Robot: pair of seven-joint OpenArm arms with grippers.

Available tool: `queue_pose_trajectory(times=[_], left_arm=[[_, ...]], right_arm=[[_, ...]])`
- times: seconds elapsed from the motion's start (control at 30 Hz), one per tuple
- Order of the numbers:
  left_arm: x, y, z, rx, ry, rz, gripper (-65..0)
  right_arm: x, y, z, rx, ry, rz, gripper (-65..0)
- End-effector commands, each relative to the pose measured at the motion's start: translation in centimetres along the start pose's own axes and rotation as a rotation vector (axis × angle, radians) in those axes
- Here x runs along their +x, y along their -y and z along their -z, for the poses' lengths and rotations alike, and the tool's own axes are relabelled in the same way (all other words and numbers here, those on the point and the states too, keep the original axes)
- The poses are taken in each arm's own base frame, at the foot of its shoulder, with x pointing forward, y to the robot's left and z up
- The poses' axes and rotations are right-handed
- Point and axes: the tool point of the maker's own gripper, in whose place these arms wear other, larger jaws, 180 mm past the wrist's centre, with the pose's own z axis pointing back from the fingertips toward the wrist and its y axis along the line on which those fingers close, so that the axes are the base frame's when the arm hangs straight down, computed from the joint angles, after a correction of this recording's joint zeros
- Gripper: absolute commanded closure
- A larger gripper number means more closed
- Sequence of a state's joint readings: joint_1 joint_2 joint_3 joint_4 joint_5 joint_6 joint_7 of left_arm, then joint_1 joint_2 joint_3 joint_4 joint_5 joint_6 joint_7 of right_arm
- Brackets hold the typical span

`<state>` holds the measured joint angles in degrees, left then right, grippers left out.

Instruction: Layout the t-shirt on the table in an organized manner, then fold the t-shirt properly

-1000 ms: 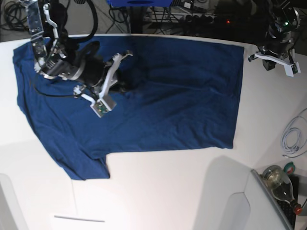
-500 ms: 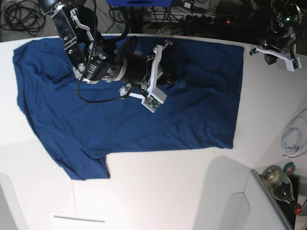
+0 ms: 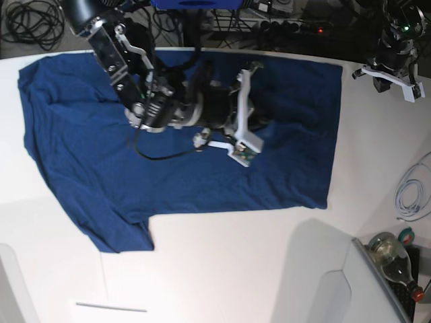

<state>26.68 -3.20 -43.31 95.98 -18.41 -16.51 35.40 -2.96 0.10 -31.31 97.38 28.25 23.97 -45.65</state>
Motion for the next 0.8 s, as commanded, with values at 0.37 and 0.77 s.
queue_pose_trajectory(times=[0.37, 0.77], left_arm=[[0.9, -0.2, -0.2, -0.002, 0.031, 0.008, 0.0], [0.7, -0.3, -0.3, 0.0, 0.028, 0.009, 0.0]], right_arm=[[0.0, -0.6, 4.2, 0.069, -0.046, 0.073, -2.7], [0.3, 1.5, 0.8, -0.008, -0.077, -0.062, -32.4]])
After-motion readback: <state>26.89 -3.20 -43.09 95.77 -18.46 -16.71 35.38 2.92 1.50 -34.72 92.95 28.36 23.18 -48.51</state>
